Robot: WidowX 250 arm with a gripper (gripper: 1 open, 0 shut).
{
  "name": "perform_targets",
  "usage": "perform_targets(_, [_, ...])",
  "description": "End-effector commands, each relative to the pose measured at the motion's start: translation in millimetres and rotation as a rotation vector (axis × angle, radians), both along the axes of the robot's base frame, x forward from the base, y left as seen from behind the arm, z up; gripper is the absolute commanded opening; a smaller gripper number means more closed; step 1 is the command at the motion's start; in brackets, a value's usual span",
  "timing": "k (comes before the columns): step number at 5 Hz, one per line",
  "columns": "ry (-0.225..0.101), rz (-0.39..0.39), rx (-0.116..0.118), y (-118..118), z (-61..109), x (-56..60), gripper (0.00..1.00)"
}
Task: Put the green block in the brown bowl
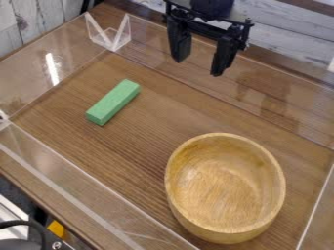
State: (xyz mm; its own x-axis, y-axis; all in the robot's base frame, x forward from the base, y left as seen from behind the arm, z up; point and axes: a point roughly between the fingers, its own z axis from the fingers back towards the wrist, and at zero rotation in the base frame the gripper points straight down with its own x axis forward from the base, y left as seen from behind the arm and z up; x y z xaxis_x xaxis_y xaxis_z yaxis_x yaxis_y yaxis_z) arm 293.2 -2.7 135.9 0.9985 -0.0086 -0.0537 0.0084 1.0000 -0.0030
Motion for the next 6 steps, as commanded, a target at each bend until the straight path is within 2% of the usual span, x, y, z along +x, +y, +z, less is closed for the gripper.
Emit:
perform_targets(1, [0.016, 0.002, -0.001, 2, -5.4, -1.9, 1.00])
perform_targets(2, [0.013, 0.022, 0.000, 25, -7.6, -8.6, 1.00])
perform_targets(4, [-0.012, 0.041, 0.033, 76, -9.5, -23.3, 1.00])
perform_targets(5, [-0.021, 0.047, 0.048, 91, -14.2, -27.3, 1.00])
perform_targets(6, [-0.015, 0.051, 0.055, 95, -19.4, -28.7, 1.00])
